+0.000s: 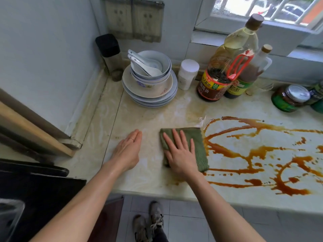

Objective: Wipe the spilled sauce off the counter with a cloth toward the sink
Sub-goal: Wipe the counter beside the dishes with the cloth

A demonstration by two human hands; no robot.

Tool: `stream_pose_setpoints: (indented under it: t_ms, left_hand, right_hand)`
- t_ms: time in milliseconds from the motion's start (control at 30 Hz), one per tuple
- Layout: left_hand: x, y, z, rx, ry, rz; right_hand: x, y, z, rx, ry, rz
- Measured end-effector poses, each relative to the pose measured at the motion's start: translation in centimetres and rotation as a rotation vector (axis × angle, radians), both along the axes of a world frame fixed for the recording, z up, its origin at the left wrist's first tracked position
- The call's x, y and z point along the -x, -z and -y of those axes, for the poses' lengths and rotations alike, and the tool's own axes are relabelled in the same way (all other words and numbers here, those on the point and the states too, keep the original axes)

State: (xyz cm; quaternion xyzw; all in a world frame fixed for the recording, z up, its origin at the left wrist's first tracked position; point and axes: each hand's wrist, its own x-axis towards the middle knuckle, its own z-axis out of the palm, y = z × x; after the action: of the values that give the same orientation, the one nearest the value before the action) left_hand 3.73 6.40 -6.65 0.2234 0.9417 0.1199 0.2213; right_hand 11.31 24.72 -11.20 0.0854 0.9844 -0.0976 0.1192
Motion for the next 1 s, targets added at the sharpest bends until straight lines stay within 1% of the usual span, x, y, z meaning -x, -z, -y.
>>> stream_pose_setpoints:
  t_ms: [67, 100, 200, 300, 367, 433, 533, 567, 633, 700, 800, 833, 867, 933, 1000]
  left_hand:
    - [-0.3, 0.1, -0.1, -0.001, 0.002, 0.003]
    - [-0.5, 0.3, -0.1, 0.004, 0.004, 0.003]
    - [-0.8, 0.4, -0.5, 0.033, 0.009, 0.013]
    - [-0.8, 0.2, -0.5, 0.044, 0.011, 0.013]
    - [-0.9, 0.2, -0.3, 0.048, 0.002, 0.022]
    - [-1.0, 0.2, -0.2, 0.060, 0.007, 0.022]
    - [-1.2, 0.5, -0.5, 0.073, 0.013, 0.032]
    - [-1.2, 0.6, -0.6, 0.082, 0.010, 0.037]
    - [-1.0, 0.8, -0.7, 0.103, 0.020, 0.043]
    - [-0.9, 1.0, -0.7, 0.111, 0.032, 0.043]
    - [-0.8, 0.8, -0.4, 0.102, 0.027, 0.048]
    - [-0.9, 0.7, -0.3, 0.100, 0.028, 0.051]
    - [-0.9, 0.5, -0.2, 0.098, 0.031, 0.049]
    - [-0.9, 0.4, -0.3, 0.097, 0.034, 0.054]
    - [-0.9, 0.5, -0.5, 0.107, 0.036, 0.057]
  right_hand:
    - [0.3, -0.5, 0.7, 0.037, 0.110, 0.030]
    - [0.0, -0.5, 2.0, 0.063, 0.118, 0.025]
    - [-2.9, 0.4, 5.5, 0.091, -0.034, -0.096]
    - [-5.2, 1.2, 3.4, 0.058, -0.169, -0.136]
    - [-5.5, 1.0, 0.7, 0.036, -0.120, -0.121]
    - [-4.8, 0.4, -0.7, 0.052, 0.001, -0.076]
    - [-4.0, -0.2, 1.4, 0.163, 0.148, -0.061]
    - [-4.0, -0.4, 2.8, 0.206, 0.148, -0.053]
    - [-4.8, -0.2, 5.7, 0.239, 0.076, -0.058]
    - [-6.5, 0.3, 7.1, 0.162, -0.049, -0.110]
    - [-8.2, 1.4, 4.0, 0.006, -0.229, -0.197]
    - [-8.6, 1.6, 2.1, -0.033, -0.226, -0.207]
    - [-8.9, 1.7, 0.3, -0.067, -0.181, -0.218]
    - [-9.4, 1.8, -2.4, -0.109, -0.035, -0.210]
    - [-9.3, 1.9, -2.7, -0.121, 0.079, -0.177]
